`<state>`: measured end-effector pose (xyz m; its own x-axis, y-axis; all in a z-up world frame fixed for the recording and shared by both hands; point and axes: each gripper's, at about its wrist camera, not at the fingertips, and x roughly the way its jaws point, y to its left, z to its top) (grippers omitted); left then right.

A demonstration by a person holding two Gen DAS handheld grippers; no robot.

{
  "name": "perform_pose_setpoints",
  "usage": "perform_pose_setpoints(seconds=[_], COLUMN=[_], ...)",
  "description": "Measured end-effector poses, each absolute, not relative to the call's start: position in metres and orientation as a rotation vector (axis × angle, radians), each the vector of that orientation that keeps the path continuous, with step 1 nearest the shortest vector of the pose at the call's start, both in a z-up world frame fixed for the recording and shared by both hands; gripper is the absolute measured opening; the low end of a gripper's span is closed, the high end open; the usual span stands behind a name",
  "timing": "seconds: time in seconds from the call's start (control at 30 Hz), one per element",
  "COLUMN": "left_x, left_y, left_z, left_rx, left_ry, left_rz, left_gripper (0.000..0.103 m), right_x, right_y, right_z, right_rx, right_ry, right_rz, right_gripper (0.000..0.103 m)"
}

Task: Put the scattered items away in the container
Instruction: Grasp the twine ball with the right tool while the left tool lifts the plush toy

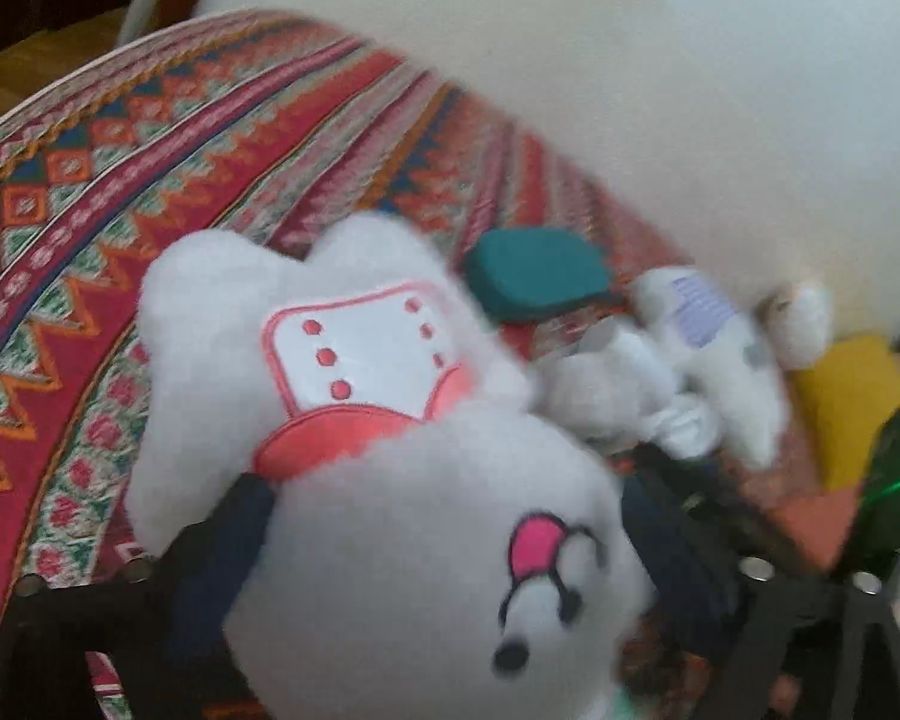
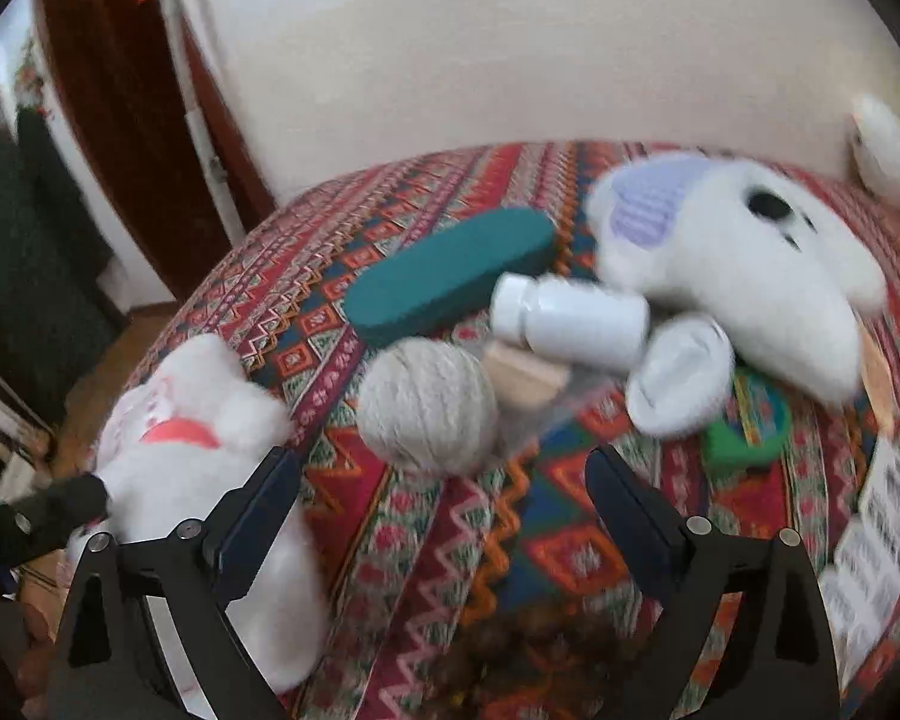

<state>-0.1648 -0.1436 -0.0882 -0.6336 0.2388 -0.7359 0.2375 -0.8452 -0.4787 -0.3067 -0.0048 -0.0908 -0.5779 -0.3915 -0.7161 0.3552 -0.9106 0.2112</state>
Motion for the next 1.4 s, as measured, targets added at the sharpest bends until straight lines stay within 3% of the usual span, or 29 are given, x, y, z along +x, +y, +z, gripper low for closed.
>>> perform_pose_setpoints(seconds=[0.17, 0.27, 0.37, 0.63, 0.7, 0.8, 0.87, 0.97, 1.4], left_x=[-0.182, -0.188, -0.191, -0.176, -0.186, -0.188, -0.184, -0.175, -0.094], left_y=[-0.131, -0.122, -0.126, -0.170, -0.169, -0.161, -0.154, -0.143, -0.111], left_z=[-0.100, -0.105, -0.111, -0.138, -0.153, -0.152, -0.142, -0.125, 0.001], left_rx=[-1.369, -1.341, -1.337, -1.468, -1.444, -1.415, -1.383, -1.320, -0.851], left_ry=[-0.802, -0.736, -0.771, -1.363, -1.431, -1.413, -1.359, -1.279, -1.064], left_rz=[2.683, 2.700, 2.664, 2.305, 2.205, 2.246, 2.319, 2.406, 2.752], left_gripper=[0.103, 0.103, 0.103, 0.103, 0.103, 0.102, 0.092, 0.088, 0.089], right_x=[-0.340, -0.346, -0.342, -0.333, -0.330, -0.323, -0.317, -0.313, -0.235], right_y=[-0.022, -0.024, -0.017, -0.003, -0.006, -0.016, -0.019, -0.012, 0.031], right_z=[-0.120, -0.129, -0.126, -0.121, -0.123, -0.126, -0.124, -0.112, 0.026], right_rx=[1.255, 1.277, 1.267, 1.303, 1.311, 1.317, 1.306, 1.270, 0.791], right_ry=[-0.134, -0.144, -0.160, -0.273, -0.269, -0.225, -0.206, -0.238, -0.346], right_rz=[-2.384, -2.362, -2.362, -2.305, -2.289, -2.277, -2.280, -2.294, -2.436], right_gripper=[0.096, 0.063, 0.063, 0.063, 0.063, 0.063, 0.063, 0.063, 0.063])
